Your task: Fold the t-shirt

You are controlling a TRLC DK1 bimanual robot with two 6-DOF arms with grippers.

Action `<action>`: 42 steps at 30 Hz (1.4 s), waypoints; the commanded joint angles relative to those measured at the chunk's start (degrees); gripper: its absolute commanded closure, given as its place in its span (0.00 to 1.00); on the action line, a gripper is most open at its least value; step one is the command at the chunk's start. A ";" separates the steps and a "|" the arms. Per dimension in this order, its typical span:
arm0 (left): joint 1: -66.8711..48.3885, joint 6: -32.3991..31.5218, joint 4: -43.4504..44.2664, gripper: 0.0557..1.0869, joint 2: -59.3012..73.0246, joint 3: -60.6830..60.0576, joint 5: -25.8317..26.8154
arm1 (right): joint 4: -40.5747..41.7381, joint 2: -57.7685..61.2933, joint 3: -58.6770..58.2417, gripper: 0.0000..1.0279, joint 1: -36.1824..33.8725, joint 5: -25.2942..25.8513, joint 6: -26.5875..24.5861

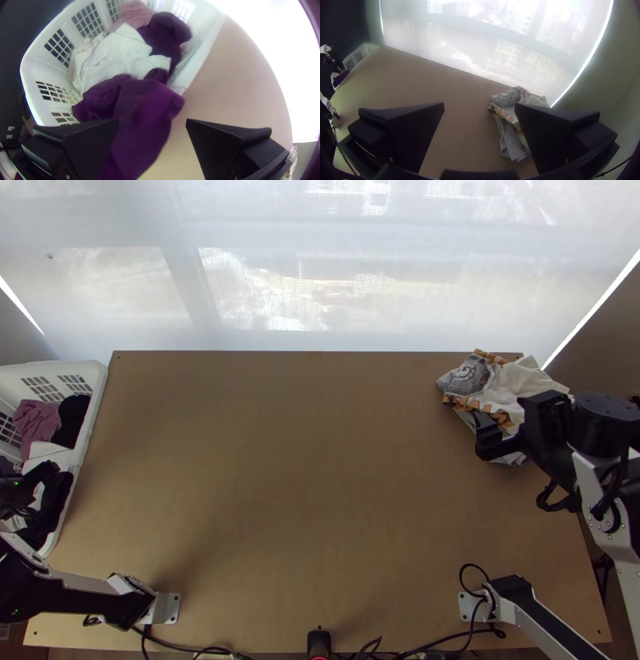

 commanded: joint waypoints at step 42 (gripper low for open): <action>-20.54 -15.76 30.63 0.05 -87.48 -58.08 5.11 | 33.51 -53.52 -67.08 0.05 13.55 1.05 -3.16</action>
